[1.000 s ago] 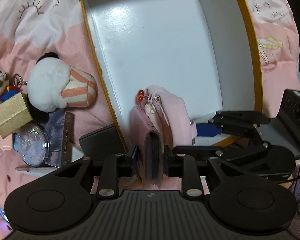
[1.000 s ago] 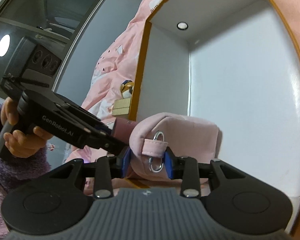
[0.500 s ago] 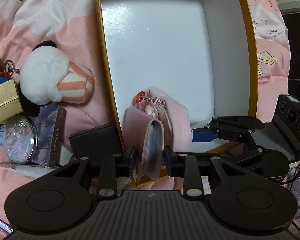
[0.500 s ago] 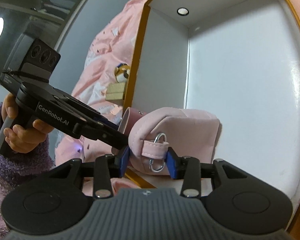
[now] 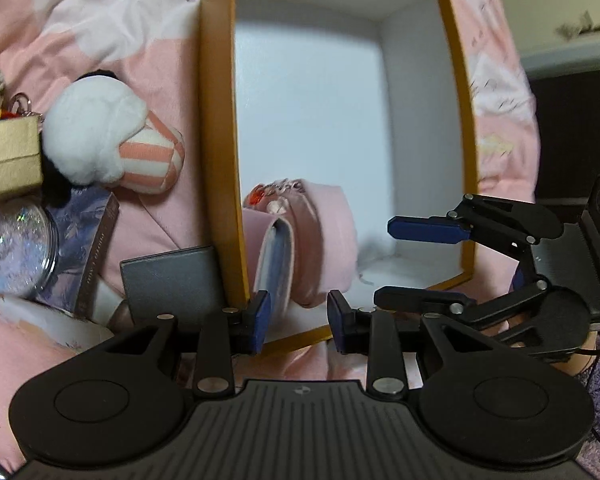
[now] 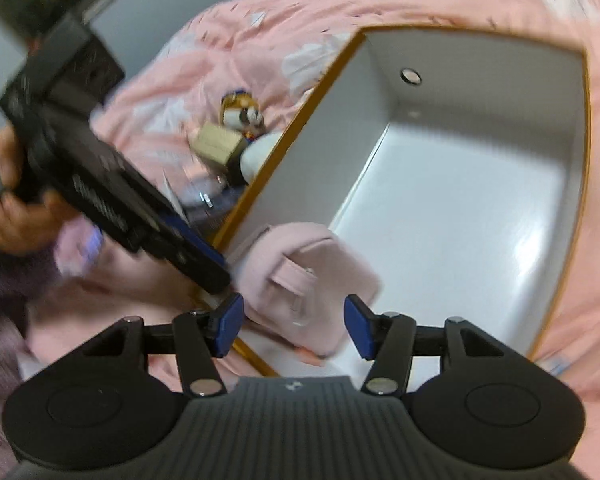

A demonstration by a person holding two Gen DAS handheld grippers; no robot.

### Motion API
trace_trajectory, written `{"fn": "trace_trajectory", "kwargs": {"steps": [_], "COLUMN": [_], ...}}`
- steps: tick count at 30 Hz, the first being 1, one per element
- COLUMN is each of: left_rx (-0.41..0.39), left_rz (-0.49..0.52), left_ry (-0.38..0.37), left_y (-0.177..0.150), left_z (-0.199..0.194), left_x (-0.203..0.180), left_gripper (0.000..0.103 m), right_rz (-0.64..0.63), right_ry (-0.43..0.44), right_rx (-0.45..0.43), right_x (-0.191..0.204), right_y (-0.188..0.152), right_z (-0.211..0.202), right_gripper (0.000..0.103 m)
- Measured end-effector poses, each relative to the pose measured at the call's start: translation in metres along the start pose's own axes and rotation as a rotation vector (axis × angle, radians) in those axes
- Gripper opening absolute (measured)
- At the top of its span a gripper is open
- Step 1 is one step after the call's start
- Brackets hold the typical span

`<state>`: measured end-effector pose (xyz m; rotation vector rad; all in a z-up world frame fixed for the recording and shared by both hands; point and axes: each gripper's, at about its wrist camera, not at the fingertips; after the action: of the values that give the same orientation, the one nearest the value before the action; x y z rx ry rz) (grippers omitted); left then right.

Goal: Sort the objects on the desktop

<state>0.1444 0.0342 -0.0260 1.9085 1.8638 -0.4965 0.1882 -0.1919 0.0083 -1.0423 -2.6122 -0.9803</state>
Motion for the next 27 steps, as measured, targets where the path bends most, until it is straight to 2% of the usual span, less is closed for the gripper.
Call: {"fn": "trace_trajectory", "kwargs": {"steps": [4,6,9,12,15,18,21,27], "left_rx": [-0.106,-0.174,-0.261,-0.273,-0.275,-0.301,-0.309,-0.274], "left_rz": [0.003,0.002,-0.040,-0.095,-0.137,-0.170,-0.205,-0.258], "left_ry": [-0.045,-0.033,0.001,-0.036,-0.067,-0.073,-0.104,-0.122], "left_y": [-0.010,-0.015,-0.023,-0.026,-0.031,-0.039,-0.044,-0.049], "left_z": [-0.021,-0.033,-0.045,-0.048,-0.039,-0.037,-0.033,-0.022], "left_x": [0.004,0.006,0.014,0.029,0.035,0.042,0.051,0.064], "left_gripper": [0.035,0.035,0.035,0.035,0.035,0.035,0.035,0.035], "right_rz": [-0.231,-0.318,-0.455,-0.643,-0.894,-1.085,-1.167,-1.234], "right_ry": [-0.107,-0.156,-0.202,-0.222,-0.200,-0.114,-0.037,0.011], "right_rx": [0.104,0.158,0.231,0.326,0.394,0.439,0.453,0.355], "right_x": [0.009,0.008,0.007,0.007,0.011,0.016,0.020,0.020], "right_y": [0.008,0.014,0.021,0.022,0.011,0.001,-0.008,-0.009], "right_z": [0.015,0.030,0.055,0.084,0.103,0.114,0.121,0.124], "right_gripper": [0.054,0.047,0.043,0.043,0.043,0.043,0.042,0.033]}}
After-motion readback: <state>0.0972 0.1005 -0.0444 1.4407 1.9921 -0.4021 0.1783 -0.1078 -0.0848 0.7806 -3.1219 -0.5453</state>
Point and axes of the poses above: each gripper's, at about its wrist camera, not at the fingertips, and z roughly the way its jaws point, x to its left, y to its top, and after that the axes turned 5 degrees about -x, right-handed
